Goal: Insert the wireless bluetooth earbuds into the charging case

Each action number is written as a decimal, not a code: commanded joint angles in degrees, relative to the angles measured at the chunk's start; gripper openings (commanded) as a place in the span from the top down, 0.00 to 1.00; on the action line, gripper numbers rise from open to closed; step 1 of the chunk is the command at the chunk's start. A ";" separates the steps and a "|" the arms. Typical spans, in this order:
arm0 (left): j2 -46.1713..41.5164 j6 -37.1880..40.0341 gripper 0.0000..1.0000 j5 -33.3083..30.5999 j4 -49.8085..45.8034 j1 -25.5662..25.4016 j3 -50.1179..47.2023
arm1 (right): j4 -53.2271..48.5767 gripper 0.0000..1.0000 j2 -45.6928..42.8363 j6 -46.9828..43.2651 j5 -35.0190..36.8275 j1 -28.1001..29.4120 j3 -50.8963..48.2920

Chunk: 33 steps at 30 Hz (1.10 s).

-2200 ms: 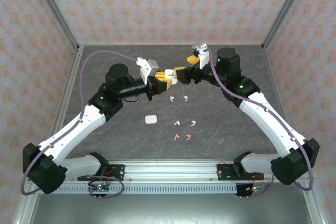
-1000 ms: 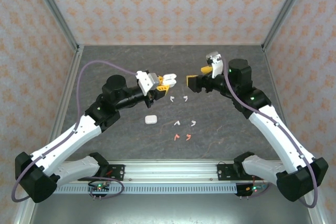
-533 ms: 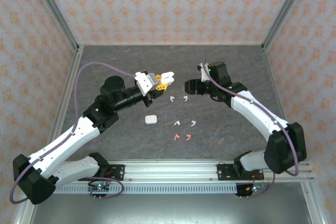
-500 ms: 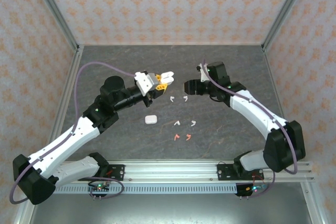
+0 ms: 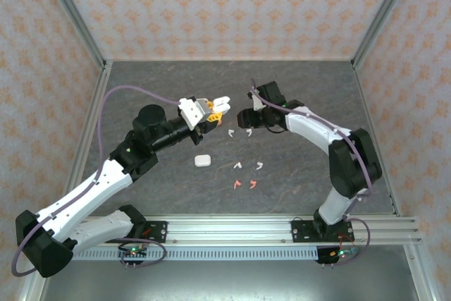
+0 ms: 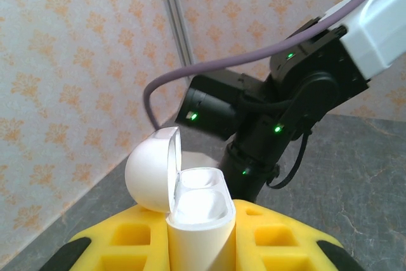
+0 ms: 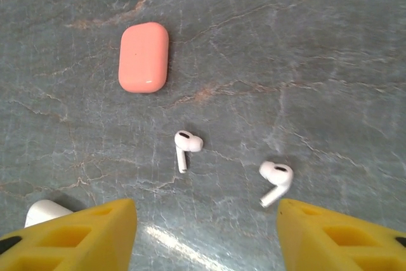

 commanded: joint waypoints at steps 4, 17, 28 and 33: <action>-0.76 -0.74 1.00 -1.05 -0.06 -0.62 0.01 | -2.41 0.44 7.02 -2.74 1.43 2.87 5.99; -1.20 -1.39 1.00 -1.11 -0.66 -0.59 -0.34 | -4.35 0.54 19.82 -6.76 -0.11 5.30 16.34; -1.29 -1.35 1.00 -1.22 -1.20 -0.62 -0.12 | -5.70 0.55 24.60 -9.14 0.03 6.31 18.51; -1.03 -1.43 1.00 -1.43 -1.86 -0.63 0.21 | -7.55 0.58 24.27 -9.96 0.32 6.36 17.87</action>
